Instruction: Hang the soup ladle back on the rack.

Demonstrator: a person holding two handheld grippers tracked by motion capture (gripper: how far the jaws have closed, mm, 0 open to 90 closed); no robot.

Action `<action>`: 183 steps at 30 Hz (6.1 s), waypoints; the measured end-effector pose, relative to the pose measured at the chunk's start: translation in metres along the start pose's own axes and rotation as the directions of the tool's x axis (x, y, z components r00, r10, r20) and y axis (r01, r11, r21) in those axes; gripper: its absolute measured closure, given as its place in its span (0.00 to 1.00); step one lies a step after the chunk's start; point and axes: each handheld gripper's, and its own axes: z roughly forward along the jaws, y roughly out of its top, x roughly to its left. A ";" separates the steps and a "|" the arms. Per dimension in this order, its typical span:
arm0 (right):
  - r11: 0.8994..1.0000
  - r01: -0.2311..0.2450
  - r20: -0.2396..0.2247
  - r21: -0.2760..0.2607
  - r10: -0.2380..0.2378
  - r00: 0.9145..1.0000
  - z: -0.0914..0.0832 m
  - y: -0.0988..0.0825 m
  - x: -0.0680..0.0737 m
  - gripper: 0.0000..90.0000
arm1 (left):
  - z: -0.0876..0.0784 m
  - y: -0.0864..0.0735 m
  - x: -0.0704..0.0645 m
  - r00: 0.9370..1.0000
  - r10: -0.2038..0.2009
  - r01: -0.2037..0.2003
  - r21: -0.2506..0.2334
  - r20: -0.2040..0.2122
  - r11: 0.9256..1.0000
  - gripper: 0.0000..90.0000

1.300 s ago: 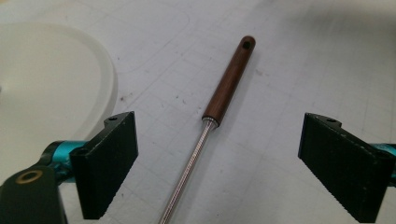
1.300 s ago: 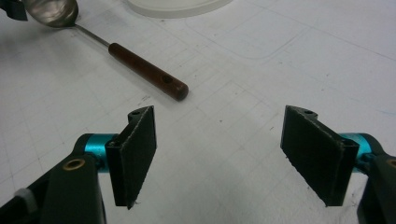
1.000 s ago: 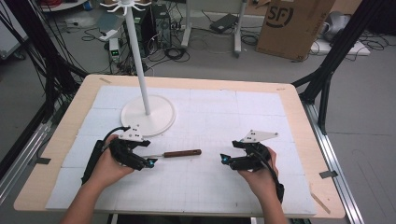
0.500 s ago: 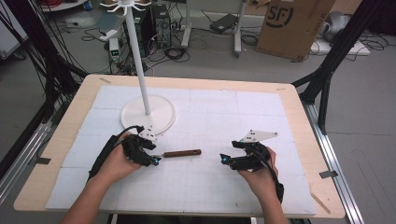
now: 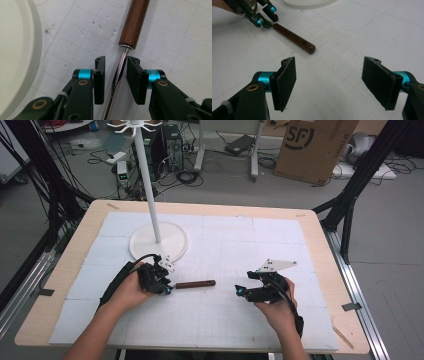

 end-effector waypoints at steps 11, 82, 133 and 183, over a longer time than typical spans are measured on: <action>1.000 -0.007 0.000 -0.006 0.007 1.000 -0.001 0.000 0.000 0.30 | 0.003 0.014 -0.004 0.998 0.063 -0.063 0.094 -0.004 0.994 0.85; 1.000 0.011 0.005 0.004 -0.011 1.000 0.001 0.000 0.001 0.30 | -0.123 -0.044 0.009 0.988 -0.155 0.127 -0.501 -0.014 0.856 0.94; 1.000 0.000 -0.006 -0.011 0.000 1.000 -0.001 0.000 0.000 0.30 | -0.239 0.021 0.096 0.976 -0.202 0.129 -0.545 -0.077 0.829 0.94; 1.000 -0.008 -0.005 -0.019 0.008 1.000 -0.005 -0.001 -0.002 0.30 | -0.229 0.055 0.127 0.935 -0.330 0.227 -0.491 -0.133 0.841 0.90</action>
